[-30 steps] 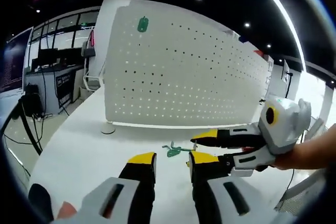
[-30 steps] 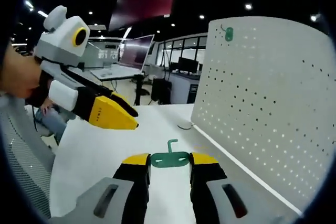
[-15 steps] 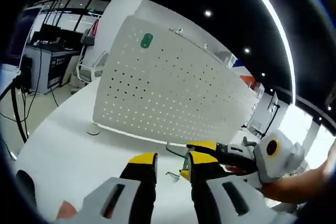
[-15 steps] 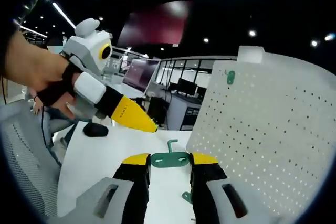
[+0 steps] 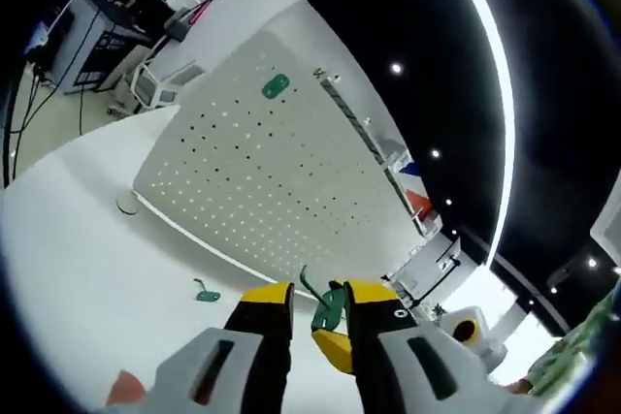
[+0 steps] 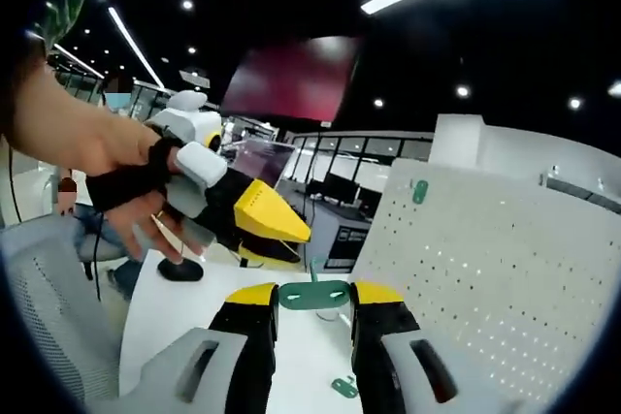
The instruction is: Insert the hook assembly into the mounting plate slot until the hook locks in place.
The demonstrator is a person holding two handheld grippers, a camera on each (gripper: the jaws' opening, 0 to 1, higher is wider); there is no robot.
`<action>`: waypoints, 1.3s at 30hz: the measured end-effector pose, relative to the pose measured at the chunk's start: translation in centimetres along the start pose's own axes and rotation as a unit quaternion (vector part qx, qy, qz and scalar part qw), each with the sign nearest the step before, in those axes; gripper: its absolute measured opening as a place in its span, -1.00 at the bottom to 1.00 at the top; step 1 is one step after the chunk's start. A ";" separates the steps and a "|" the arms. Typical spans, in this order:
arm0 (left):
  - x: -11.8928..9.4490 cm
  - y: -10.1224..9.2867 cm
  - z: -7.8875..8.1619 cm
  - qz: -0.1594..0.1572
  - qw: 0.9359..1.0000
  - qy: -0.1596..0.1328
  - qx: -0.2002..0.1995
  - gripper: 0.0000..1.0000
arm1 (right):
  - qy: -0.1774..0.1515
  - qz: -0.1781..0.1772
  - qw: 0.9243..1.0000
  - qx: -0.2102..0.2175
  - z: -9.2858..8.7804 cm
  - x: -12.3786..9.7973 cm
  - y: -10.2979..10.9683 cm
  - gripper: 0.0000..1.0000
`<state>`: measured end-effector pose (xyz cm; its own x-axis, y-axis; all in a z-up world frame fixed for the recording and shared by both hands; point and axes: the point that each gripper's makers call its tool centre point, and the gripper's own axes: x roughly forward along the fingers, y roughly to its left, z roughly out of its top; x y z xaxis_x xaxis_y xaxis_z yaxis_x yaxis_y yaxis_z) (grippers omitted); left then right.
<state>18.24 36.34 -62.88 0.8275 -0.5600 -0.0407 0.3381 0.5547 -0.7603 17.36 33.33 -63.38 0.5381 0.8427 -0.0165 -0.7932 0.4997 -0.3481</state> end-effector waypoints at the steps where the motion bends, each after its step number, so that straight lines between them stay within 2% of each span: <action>1: 0.0 -0.2 0.1 -0.007 1.000 -0.003 -0.009 -0.57 | -0.003 0.000 1.000 -0.001 0.3 -0.1 0.1 -0.42; 3: -0.1 -0.9 0.0 -0.024 0.999 -0.001 -0.036 -0.58 | -0.011 0.000 1.000 -0.003 0.8 -0.3 0.2 -0.42; 10: -0.2 -1.6 0.1 -0.054 0.995 -0.003 -0.083 -0.61 | -0.027 0.000 1.000 -0.004 2.0 -0.6 0.6 -0.42; 14: -0.1 -1.9 -0.2 -0.060 0.994 -0.001 -0.096 -0.67 | -0.033 0.001 0.999 -0.004 2.5 -0.8 0.8 -0.42; 24: -0.2 -2.4 -0.7 -0.067 0.994 0.015 -0.089 -0.90 | -0.040 0.006 0.999 -0.008 3.0 -1.2 1.2 -0.42; 33: -0.4 -2.8 -0.6 -0.071 0.994 0.017 -0.082 -0.93 | -0.043 0.011 0.999 -0.009 3.2 -1.3 1.4 -0.42; 39: -0.5 -3.2 -0.6 -0.065 0.997 0.027 -0.039 -0.93 | -0.043 0.017 0.999 -0.017 3.2 -1.5 1.4 -0.42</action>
<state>16.48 34.50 -60.78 0.7533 -0.6571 0.0279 0.4033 0.4280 -0.8088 14.55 33.43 -60.87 0.4829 0.8742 0.0514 -0.8000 0.4643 -0.3800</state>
